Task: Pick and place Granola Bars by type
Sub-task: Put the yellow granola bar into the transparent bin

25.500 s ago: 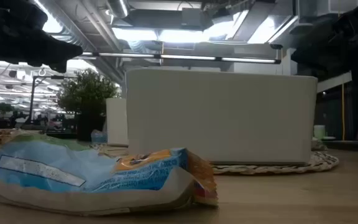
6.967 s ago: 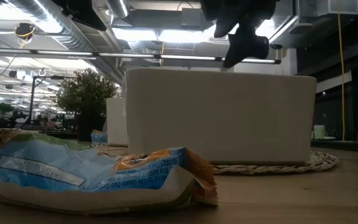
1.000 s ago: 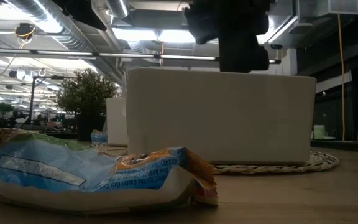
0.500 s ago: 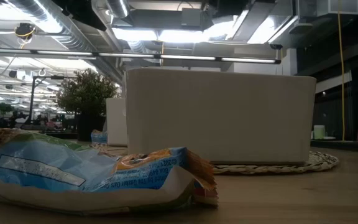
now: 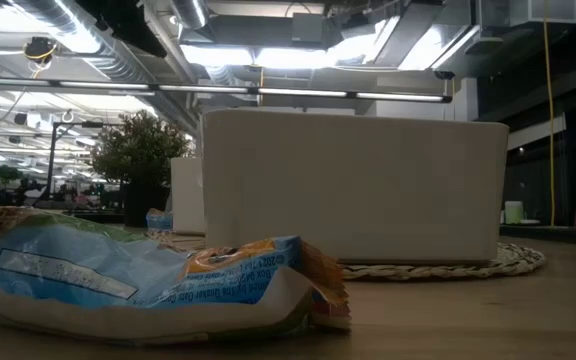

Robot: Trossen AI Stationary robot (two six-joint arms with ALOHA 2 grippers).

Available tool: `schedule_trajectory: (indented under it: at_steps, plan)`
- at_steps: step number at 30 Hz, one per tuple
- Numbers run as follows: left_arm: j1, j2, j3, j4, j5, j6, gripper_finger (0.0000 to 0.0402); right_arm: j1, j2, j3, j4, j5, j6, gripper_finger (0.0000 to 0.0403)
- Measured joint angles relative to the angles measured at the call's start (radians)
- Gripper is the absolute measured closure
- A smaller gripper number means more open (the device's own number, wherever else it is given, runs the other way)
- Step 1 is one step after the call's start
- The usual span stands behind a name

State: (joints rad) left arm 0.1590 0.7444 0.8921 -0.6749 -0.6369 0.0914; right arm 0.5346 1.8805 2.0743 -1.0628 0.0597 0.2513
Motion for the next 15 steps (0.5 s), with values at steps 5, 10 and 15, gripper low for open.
schedule_trajectory:
  at_steps: [5, 10, 15]
  plan:
    - [0.000, 0.000, 0.000, 0.000, 0.000, 0.000, 0.0290, -0.022, 0.000, -0.010, 0.075, 0.003, 0.004, 0.0236]
    - [0.000, 0.000, 0.000, 0.000, 0.001, 0.000, 0.0290, -0.051, 0.034, -0.033, 0.150, -0.017, -0.006, 0.0235]
    - [0.000, 0.000, 0.000, -0.002, 0.001, -0.002, 0.0290, -0.058, 0.111, -0.034, 0.218, -0.135, -0.050, 0.0226]
